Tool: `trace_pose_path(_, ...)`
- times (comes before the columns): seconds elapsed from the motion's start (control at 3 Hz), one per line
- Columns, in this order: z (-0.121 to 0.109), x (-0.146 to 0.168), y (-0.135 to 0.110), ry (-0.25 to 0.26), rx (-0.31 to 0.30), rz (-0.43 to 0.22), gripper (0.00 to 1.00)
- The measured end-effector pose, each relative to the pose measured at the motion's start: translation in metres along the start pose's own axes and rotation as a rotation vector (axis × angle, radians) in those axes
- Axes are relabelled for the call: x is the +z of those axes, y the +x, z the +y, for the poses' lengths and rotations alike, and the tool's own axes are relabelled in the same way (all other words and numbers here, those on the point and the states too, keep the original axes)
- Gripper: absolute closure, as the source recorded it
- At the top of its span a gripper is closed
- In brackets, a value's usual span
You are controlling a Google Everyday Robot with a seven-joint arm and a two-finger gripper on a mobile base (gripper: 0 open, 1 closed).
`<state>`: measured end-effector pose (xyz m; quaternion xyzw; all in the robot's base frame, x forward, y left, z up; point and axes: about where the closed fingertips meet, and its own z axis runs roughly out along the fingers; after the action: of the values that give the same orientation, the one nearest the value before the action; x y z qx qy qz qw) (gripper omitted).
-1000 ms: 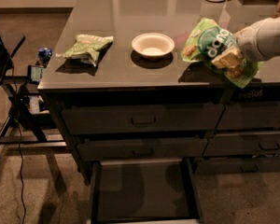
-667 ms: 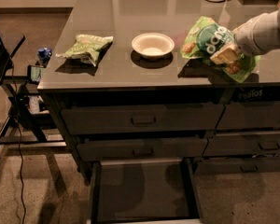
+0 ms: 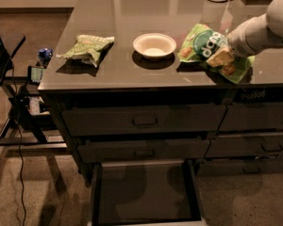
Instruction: Pick green rice chip bag from bottom drawer and place on counter
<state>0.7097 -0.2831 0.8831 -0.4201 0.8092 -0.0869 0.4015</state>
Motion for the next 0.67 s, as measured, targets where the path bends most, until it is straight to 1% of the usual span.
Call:
trace_pose_path(0.33,0.0031,0.0135,0.0066,-0.018,0.002,0.007,1.00)
trace_pose_path(0.67,0.0031,0.0136,0.0066,-0.018,0.002,0.007,0.81)
